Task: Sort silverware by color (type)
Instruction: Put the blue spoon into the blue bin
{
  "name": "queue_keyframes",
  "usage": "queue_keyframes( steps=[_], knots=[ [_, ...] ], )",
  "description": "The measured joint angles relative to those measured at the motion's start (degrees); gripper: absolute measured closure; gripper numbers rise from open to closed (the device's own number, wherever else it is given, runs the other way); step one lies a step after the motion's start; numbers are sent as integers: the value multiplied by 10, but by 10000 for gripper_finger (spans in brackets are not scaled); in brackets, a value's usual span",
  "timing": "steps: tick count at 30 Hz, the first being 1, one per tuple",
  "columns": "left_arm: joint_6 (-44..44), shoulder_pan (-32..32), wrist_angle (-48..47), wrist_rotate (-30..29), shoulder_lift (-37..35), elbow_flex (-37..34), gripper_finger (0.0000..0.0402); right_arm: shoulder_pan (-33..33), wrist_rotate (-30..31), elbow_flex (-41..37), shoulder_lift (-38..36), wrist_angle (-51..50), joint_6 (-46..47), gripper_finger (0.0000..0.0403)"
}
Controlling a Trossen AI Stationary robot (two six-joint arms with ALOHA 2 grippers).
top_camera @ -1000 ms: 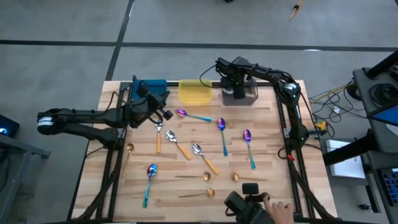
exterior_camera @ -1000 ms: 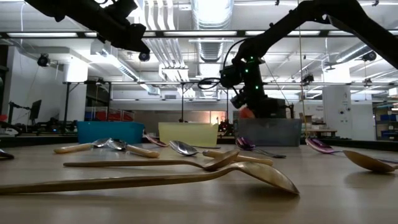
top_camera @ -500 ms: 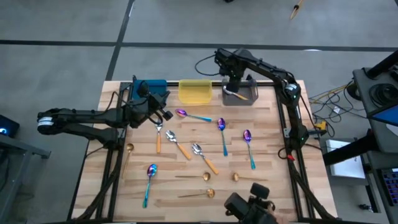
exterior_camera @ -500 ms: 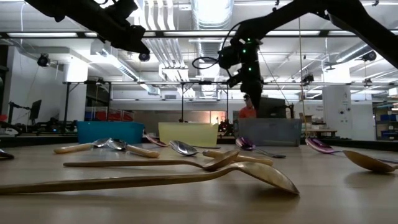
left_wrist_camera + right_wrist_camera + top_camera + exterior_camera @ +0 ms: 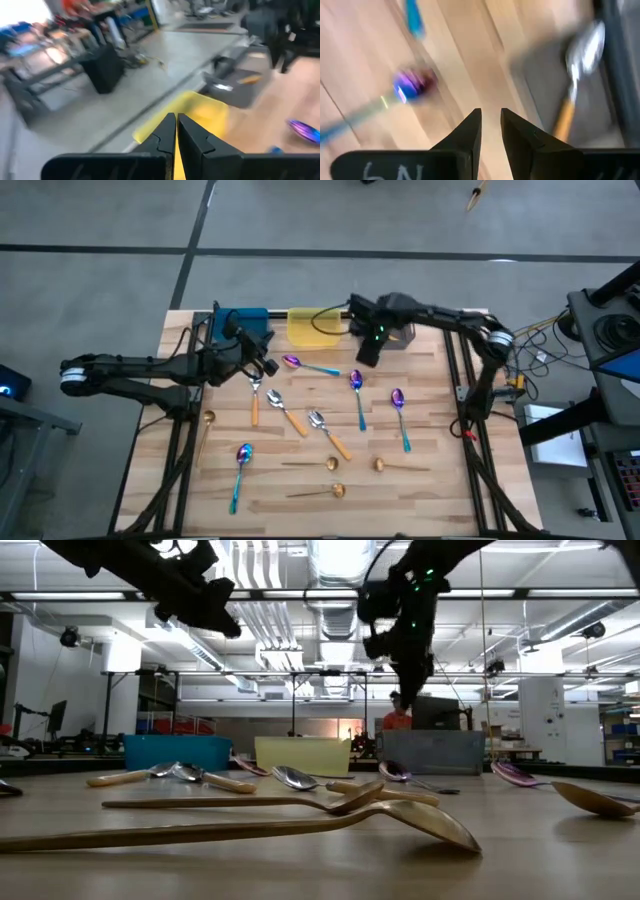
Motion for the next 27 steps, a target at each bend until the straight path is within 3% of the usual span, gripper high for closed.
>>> queue_keyframes(
  steps=[5,8,15,20,27],
  knots=[
    [-81,0,-49,102,0,0,402,62,0,-143,-90,265,13,338],
    [-128,0,-69,170,-3,0,402,90,0,-205,-129,349,-11,337],
    [-251,0,-232,287,-3,61,402,114,5,-289,-202,411,-30,339],
    [-402,-4,-371,341,-3,74,402,113,6,-324,-244,459,-69,344],
    [-584,-68,-446,442,-2,66,402,111,6,-333,-260,556,-170,346]
  ],
)
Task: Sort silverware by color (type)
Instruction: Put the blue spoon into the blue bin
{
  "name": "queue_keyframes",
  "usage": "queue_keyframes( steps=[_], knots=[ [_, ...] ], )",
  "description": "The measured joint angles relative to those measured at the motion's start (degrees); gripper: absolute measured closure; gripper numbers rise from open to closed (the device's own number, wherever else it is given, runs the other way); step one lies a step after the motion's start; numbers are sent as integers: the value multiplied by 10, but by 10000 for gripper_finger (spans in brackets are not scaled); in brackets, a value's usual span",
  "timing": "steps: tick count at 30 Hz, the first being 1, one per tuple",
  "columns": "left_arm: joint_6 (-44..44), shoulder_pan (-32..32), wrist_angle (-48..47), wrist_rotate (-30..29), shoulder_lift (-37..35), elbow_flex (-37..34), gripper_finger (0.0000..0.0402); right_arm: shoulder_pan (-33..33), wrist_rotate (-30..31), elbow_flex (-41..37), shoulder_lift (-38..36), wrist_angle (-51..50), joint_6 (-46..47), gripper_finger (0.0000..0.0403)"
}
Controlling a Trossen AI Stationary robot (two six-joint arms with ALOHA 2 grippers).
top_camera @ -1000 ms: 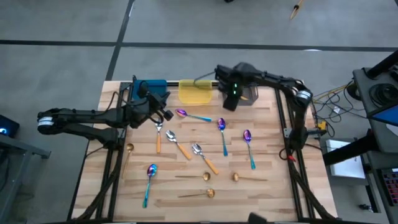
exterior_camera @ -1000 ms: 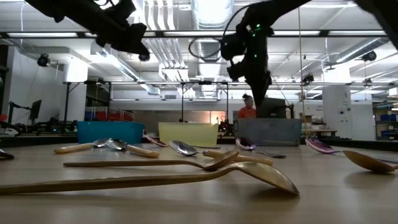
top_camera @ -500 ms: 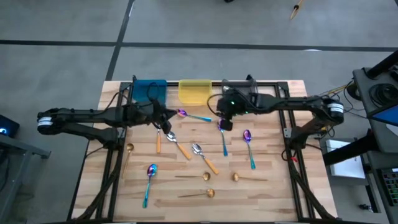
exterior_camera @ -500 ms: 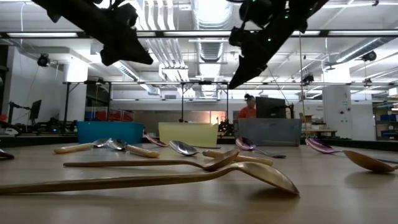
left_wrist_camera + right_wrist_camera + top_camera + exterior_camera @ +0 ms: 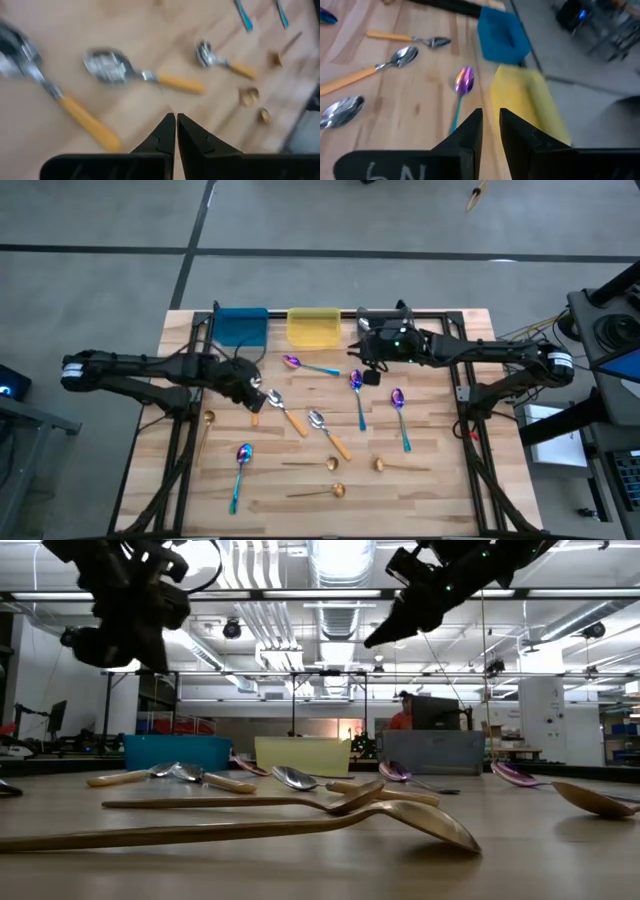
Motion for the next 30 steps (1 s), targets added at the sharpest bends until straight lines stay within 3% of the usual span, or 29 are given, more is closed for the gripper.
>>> queue_keyframes(
  steps=[7,15,19,30],
  knots=[
    [-232,-177,-1,1,21,-2,402,-10,-1,1,17,21,-28,346],
    [-478,-383,13,-46,98,-3,402,-14,-1,1,32,26,-43,346],
    [-523,-411,12,-49,139,-3,402,-14,-1,1,31,26,-27,346],
    [-521,-411,19,-49,222,19,402,-14,-1,1,31,26,-5,346]
  ],
)
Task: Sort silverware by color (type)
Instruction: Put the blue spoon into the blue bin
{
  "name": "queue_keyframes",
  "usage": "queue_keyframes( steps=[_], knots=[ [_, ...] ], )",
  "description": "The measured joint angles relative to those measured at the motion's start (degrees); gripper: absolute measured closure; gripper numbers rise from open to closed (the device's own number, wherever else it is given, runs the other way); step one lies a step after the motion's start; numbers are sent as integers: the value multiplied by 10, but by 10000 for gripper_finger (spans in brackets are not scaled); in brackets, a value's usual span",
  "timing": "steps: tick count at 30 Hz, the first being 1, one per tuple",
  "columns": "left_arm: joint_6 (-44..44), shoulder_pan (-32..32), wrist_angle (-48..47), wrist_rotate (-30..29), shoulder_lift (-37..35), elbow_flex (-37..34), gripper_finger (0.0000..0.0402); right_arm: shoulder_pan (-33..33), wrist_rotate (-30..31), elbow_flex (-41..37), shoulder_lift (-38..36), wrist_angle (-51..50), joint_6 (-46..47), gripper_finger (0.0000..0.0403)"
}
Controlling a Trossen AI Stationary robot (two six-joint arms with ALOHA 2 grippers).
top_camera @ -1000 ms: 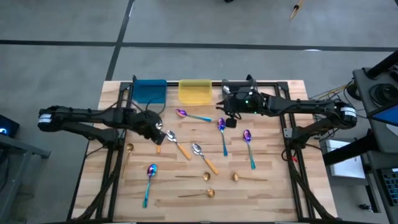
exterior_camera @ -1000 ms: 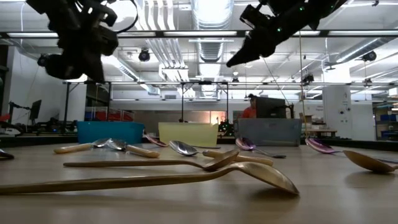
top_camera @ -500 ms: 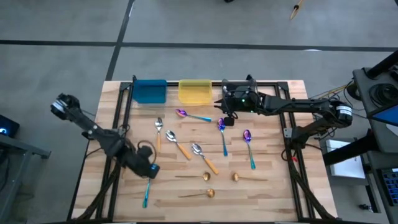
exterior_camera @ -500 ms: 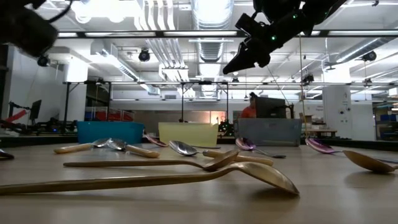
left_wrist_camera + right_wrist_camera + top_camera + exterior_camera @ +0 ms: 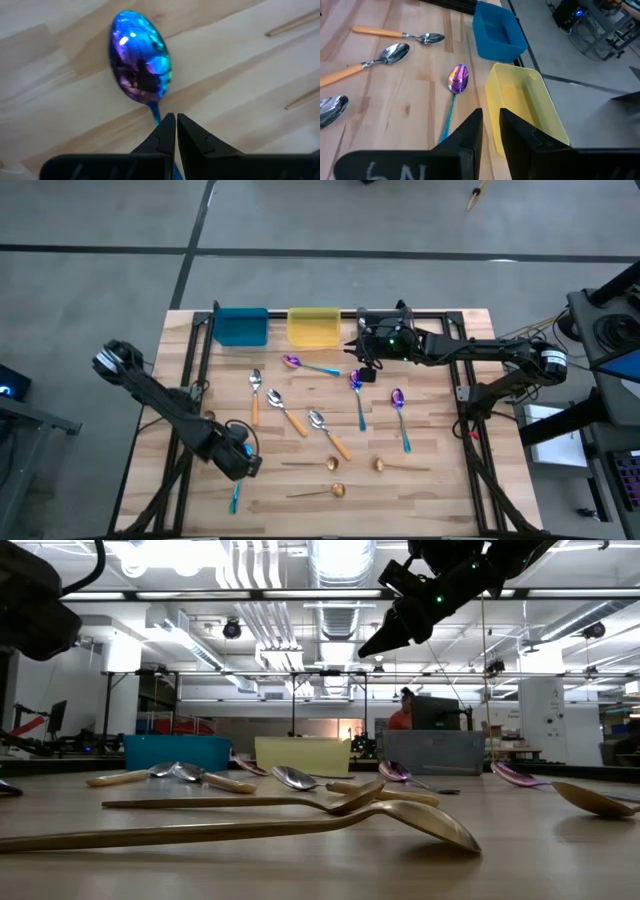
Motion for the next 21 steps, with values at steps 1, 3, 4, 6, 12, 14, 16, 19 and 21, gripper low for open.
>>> queue_keyframes(
  steps=[1,3,4,6,12,14,16,19,21],
  knots=[
    [3,0,-3,0,7,6,402,0,0,0,0,0,2,346],
    [5,0,-15,0,18,17,401,0,0,0,0,0,4,346],
    [7,0,-22,0,24,24,401,0,0,0,0,0,3,346],
    [8,0,-42,10,38,34,394,0,0,0,0,0,0,346],
    [20,0,-51,51,71,47,345,0,0,0,0,0,-9,346],
    [21,0,-51,51,81,47,323,0,0,0,0,0,-14,346],
    [21,0,-51,50,92,47,303,0,0,0,0,0,-15,346],
    [21,0,-49,50,105,47,281,0,0,0,0,0,-15,346],
    [21,0,-49,50,114,47,272,0,0,0,0,0,-16,346]
  ],
)
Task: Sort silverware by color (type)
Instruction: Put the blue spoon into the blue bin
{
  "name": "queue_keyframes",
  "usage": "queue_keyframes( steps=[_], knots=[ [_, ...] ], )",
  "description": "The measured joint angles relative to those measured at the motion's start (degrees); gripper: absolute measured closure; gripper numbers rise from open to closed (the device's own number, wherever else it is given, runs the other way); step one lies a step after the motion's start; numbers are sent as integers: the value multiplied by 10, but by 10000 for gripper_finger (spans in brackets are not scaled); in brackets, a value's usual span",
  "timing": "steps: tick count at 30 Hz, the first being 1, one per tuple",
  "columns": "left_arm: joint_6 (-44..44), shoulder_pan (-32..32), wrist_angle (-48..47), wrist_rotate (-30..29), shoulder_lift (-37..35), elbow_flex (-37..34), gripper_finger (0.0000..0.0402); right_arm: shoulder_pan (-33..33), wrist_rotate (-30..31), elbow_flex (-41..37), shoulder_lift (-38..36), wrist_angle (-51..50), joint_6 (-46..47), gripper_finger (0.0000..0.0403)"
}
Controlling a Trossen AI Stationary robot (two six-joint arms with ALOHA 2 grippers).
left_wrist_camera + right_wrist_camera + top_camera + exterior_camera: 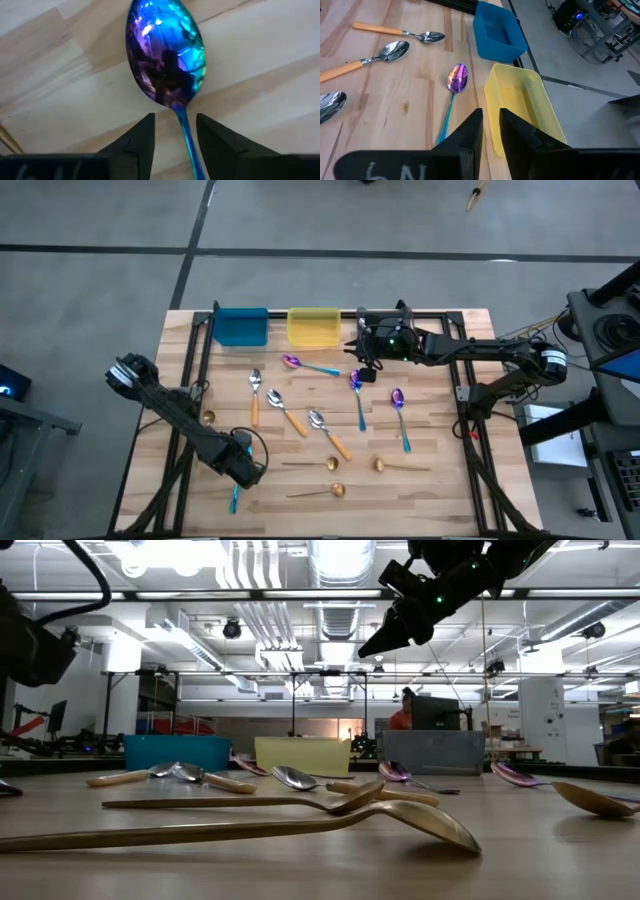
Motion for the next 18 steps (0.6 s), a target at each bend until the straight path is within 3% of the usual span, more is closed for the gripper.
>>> queue_keyframes(
  steps=[10,18],
  knots=[
    [12,0,7,-6,49,3,289,0,-1,0,8,10,-7,346],
    [12,0,17,-2,42,1,379,0,-4,0,45,54,-24,346]
  ],
)
